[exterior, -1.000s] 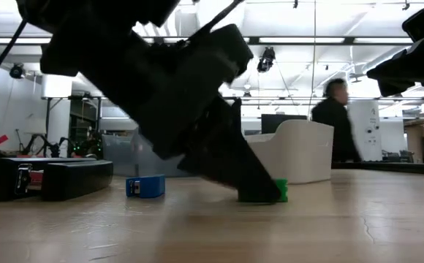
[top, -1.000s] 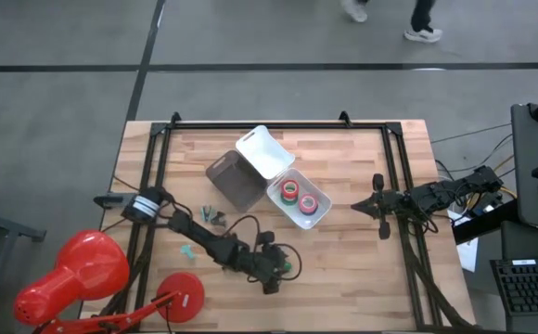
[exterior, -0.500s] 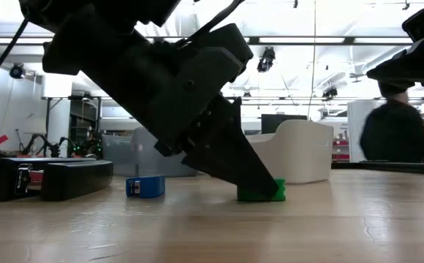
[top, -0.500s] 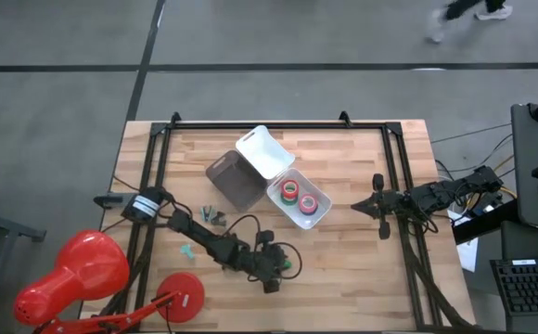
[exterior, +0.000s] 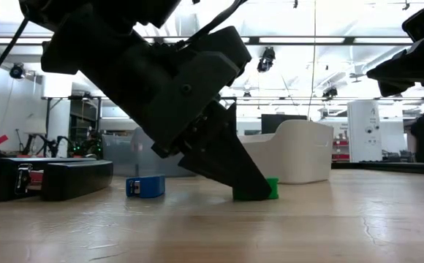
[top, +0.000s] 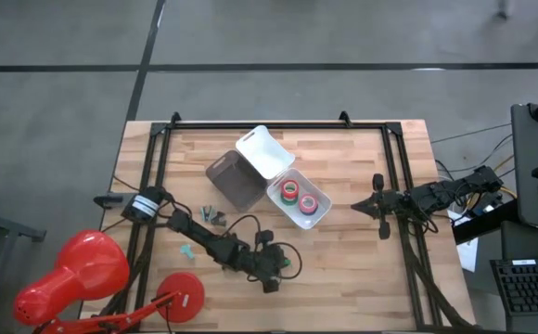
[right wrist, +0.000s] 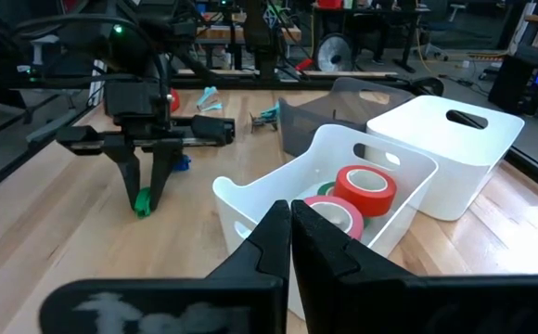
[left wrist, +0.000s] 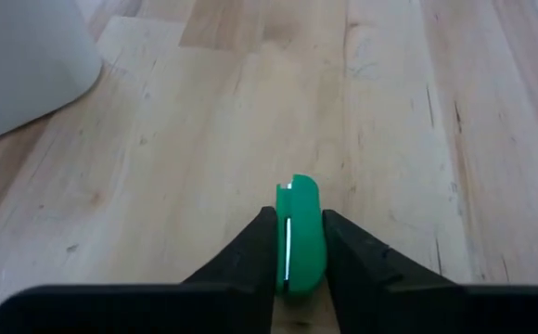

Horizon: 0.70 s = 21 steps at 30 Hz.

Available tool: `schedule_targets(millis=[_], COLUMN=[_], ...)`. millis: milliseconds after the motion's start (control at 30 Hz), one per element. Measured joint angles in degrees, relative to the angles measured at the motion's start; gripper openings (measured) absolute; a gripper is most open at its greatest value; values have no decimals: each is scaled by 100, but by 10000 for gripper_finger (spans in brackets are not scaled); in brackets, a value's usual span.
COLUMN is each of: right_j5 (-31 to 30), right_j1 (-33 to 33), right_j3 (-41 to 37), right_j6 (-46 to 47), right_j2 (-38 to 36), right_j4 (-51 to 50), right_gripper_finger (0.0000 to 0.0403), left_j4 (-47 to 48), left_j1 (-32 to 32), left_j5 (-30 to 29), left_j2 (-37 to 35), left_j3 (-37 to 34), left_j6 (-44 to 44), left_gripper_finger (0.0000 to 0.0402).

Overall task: Pick and place Stapler, Stapler remover, tape
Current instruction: Put the green stapler into the black bin

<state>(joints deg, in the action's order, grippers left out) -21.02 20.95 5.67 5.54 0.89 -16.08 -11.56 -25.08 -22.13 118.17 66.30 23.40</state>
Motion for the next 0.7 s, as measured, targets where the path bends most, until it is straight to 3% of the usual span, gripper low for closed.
schedule_targets(millis=[167,533,700], right_j5=[0,0,0], right_j1=[0,0,2], right_j3=[0,0,0], right_j6=[0,0,0], right_j2=[0,0,0], right_j4=[0,0,0], right_gripper_finger=[8,8,8], left_j4=[7,50,589], left_j1=[0,0,-1], left_j5=[-5,-219,-406], left_j2=[-4,-59,-297], left_j3=[0,0,2], left_j6=[71,10,19], left_gripper_finger=[91,78,88])
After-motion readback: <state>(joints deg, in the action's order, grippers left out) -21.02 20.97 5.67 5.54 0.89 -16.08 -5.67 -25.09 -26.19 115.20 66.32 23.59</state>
